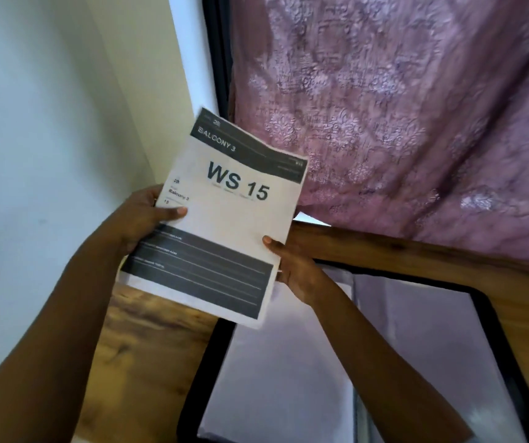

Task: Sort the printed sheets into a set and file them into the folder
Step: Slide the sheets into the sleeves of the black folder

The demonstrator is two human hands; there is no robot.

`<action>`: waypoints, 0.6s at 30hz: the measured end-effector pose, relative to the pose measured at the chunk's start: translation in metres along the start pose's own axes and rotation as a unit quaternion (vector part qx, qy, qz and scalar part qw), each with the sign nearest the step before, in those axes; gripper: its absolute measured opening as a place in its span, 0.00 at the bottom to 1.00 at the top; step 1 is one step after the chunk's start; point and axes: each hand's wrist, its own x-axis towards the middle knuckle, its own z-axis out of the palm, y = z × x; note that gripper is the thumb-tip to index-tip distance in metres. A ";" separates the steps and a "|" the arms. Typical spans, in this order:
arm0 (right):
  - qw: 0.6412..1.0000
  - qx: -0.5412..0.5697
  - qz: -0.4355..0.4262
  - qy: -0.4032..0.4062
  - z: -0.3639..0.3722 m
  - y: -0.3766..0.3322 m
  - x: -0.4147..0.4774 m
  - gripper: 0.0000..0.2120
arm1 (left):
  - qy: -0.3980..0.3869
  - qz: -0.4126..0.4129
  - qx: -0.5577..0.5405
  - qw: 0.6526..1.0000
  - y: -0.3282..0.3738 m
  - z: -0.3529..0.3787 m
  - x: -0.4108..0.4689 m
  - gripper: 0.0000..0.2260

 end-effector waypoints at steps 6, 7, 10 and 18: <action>0.986 -0.005 -0.041 0.159 -0.071 -0.013 -0.039 0.11 | -0.067 0.010 -0.023 0.997 0.000 0.108 -0.014 0.10; 0.983 -0.015 -0.041 0.179 -0.086 -0.015 -0.049 0.11 | -0.091 0.013 -0.032 0.995 0.001 0.128 -0.015 0.12; 0.973 -0.035 -0.032 0.225 -0.125 -0.021 -0.077 0.13 | -0.166 -0.012 -0.073 0.983 0.000 0.182 -0.022 0.35; 0.969 -0.067 -0.003 0.237 -0.202 -0.015 -0.142 0.12 | -0.307 0.006 0.053 0.950 -0.029 0.344 -0.049 0.40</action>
